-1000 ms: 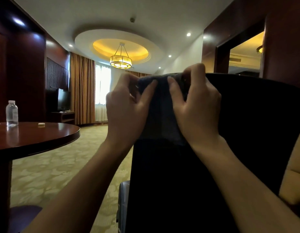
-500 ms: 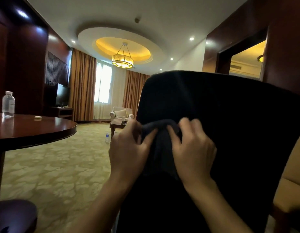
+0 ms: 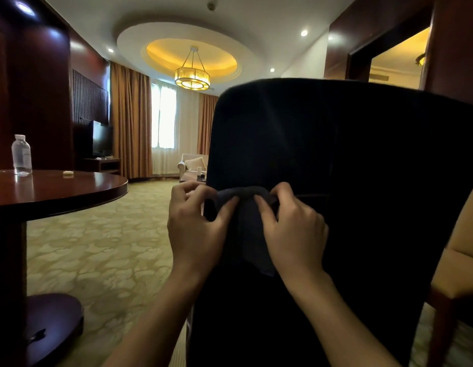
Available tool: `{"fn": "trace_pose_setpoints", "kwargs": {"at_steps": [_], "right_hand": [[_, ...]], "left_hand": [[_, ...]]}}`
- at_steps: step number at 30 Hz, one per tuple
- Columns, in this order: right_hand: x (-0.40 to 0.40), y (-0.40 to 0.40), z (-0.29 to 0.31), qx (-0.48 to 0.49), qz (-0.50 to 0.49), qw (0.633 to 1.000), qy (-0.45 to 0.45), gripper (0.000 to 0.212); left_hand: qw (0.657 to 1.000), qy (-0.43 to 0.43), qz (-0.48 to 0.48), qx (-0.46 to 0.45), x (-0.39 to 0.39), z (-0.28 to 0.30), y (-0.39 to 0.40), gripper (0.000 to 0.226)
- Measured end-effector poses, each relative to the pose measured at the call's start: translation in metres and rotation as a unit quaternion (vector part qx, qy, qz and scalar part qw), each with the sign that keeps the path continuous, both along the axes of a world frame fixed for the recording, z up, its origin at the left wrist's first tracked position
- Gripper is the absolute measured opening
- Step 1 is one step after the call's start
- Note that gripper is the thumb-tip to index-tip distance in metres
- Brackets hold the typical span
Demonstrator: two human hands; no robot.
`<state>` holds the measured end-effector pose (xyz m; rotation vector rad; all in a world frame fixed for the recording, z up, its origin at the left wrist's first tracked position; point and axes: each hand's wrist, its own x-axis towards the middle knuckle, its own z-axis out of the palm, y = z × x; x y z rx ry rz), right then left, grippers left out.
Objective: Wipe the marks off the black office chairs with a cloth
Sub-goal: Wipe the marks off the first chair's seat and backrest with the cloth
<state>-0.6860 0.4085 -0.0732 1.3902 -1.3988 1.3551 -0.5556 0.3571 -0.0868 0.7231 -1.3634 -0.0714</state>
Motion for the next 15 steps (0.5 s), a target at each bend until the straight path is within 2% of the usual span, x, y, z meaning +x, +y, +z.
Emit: {"fn": "trace_pose_setpoints", "kwargs": {"at_steps": [6, 11, 15], "right_hand": [[0.002, 0.000, 0.000, 0.013, 0.017, 1.000, 0.014, 0.026], [0.004, -0.005, -0.001, 0.014, 0.011, 1.000, 0.017, 0.024], [0.003, 0.003, 0.013, -0.044, 0.017, 0.999, 0.011, 0.024]], "left_hand": [[1.000, 0.010, -0.003, 0.011, 0.002, 0.002, -0.002, 0.025], [1.000, -0.018, 0.024, -0.004, 0.001, -0.002, -0.007, 0.028], [0.998, -0.016, 0.028, -0.061, 0.005, 0.012, -0.002, 0.024]]}}
